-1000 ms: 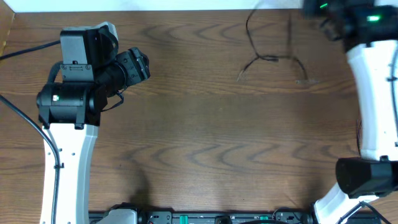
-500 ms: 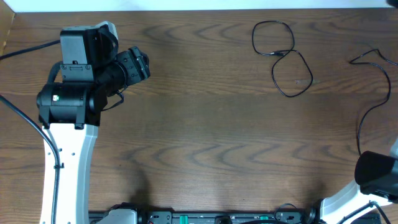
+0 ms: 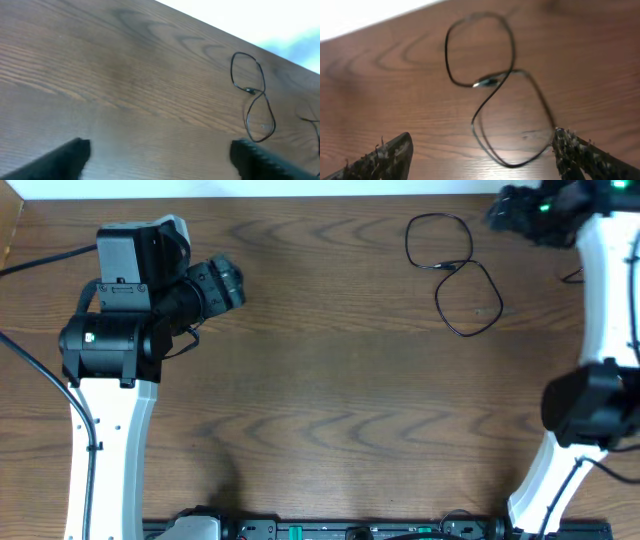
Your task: Untangle cables
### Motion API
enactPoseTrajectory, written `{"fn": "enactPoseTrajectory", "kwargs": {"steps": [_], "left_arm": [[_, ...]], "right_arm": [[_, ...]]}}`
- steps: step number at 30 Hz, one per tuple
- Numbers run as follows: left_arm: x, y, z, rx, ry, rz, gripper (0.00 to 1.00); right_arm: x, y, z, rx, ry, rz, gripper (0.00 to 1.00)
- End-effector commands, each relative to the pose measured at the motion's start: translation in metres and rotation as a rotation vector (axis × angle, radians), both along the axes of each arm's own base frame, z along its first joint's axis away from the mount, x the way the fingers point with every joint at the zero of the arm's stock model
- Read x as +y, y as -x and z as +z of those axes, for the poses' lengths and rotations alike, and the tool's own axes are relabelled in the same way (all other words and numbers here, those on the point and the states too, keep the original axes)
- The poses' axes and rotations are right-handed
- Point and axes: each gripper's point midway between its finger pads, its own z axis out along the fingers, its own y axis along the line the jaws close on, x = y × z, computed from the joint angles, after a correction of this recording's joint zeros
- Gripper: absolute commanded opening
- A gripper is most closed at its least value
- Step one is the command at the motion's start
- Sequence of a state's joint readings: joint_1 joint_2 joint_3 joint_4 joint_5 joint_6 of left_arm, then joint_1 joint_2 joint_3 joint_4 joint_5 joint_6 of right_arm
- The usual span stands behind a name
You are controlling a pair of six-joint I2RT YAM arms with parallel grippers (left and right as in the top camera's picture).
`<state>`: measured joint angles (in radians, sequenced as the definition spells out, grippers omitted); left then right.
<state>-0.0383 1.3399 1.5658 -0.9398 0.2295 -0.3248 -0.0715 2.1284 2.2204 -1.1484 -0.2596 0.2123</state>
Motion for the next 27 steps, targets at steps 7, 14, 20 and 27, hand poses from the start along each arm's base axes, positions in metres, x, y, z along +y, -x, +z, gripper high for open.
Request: {"fn": "enactPoseTrajectory", "kwargs": {"steps": [7, 14, 20, 27], "left_arm": [[0.004, -0.001, -0.001, 0.005, -0.020, 0.004, 0.98], [0.004, -0.001, -0.001, 0.005, -0.019, 0.004, 0.98], [0.004, -0.001, -0.001, 0.005, -0.019, 0.004, 0.98], [0.004, -0.001, -0.001, 0.005, -0.020, 0.004, 0.98]], "right_arm": [[0.036, -0.007, -0.109, 0.255, 0.008, -0.138, 0.80], [0.041, -0.002, -0.167, 0.371, 0.018, -0.136, 0.64], [0.055, -0.001, -0.198, 0.411, 0.029, -0.117, 0.58], [0.061, -0.007, -0.200, 0.385, 0.027, -0.108, 0.34]]}}
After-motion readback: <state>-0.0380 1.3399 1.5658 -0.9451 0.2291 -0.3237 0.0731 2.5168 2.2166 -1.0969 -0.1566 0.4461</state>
